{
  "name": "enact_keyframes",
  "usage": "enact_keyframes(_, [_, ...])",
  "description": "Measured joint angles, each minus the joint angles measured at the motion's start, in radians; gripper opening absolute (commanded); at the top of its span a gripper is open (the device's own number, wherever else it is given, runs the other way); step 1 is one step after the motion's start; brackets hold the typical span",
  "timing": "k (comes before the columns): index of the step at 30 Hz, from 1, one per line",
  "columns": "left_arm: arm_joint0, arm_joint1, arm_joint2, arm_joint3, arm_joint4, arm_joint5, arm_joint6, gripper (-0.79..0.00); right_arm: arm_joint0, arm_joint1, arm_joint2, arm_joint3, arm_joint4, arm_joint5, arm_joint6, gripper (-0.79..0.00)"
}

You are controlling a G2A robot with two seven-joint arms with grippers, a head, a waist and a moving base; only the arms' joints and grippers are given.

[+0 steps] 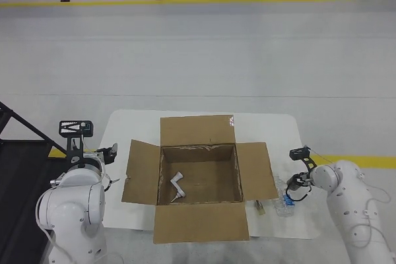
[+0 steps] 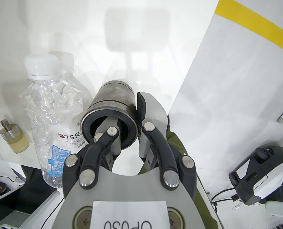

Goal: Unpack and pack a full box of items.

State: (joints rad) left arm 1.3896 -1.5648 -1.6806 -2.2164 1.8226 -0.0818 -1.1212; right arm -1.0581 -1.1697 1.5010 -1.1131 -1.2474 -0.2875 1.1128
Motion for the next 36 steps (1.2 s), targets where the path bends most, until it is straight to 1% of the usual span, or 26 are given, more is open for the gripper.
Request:
enact_keyframes(4, [0.0, 0.0, 0.0, 0.0, 0.0, 0.0, 0.0, 0.0, -0.004, 0.007, 0.031, -0.049, 0.027, 0.013, 0.005, -0.785])
enact_keyframes(6, [0.0, 0.0, 0.0, 0.0, 0.0, 0.0, 0.0, 0.0, -0.012, 0.014, 0.066, -0.095, 0.051, 0.032, 0.01, -0.785])
enact_keyframes(8, [0.0, 0.0, 0.0, 0.0, 0.0, 0.0, 0.0, 0.0, -0.023, 0.02, 0.105, -0.148, 0.079, 0.054, 0.012, -0.785])
enact_keyframes(11, [0.0, 0.0, 0.0, 0.0, 0.0, 0.0, 0.0, 0.0, -0.05, 0.027, 0.174, -0.268, 0.142, 0.094, 0.004, -0.785])
enact_keyframes(14, [0.0, 0.0, 0.0, 0.0, 0.0, 0.0, 0.0, 0.0, -0.093, 0.03, 0.236, -0.421, 0.259, 0.12, 0.008, -0.785])
enact_keyframes(16, [0.0, 0.0, 0.0, 0.0, 0.0, 0.0, 0.0, 0.0, -0.115, 0.029, 0.267, -0.492, 0.361, 0.135, 0.028, -0.785])
enact_keyframes(17, [0.0, 0.0, 0.0, 0.0, 0.0, 0.0, 0.0, 0.0, -0.13, 0.028, 0.284, -0.533, 0.437, 0.146, 0.042, -0.785])
enact_keyframes(19, [0.0, 0.0, 0.0, 0.0, 0.0, 0.0, 0.0, 0.0, -0.153, 0.028, 0.295, -0.582, 0.539, 0.141, 0.07, -0.785])
enact_keyframes(22, [0.0, 0.0, 0.0, 0.0, 0.0, 0.0, 0.0, 0.0, -0.179, 0.028, 0.306, -0.602, 0.714, 0.129, 0.118, -0.785])
enact_keyframes(26, [0.0, 0.0, 0.0, 0.0, 0.0, 0.0, 0.0, 0.0, -0.19, 0.033, 0.31, -0.578, 0.864, 0.127, 0.164, -0.785])
enact_keyframes(30, [0.0, 0.0, 0.0, 0.0, 0.0, 0.0, 0.0, 0.0, -0.196, 0.037, 0.309, -0.556, 0.928, 0.126, 0.174, -0.785])
enact_keyframes(36, [0.0, 0.0, 0.0, 0.0, 0.0, 0.0, 0.0, 0.0, -0.196, 0.037, 0.309, -0.556, 0.927, 0.127, 0.173, -0.785])
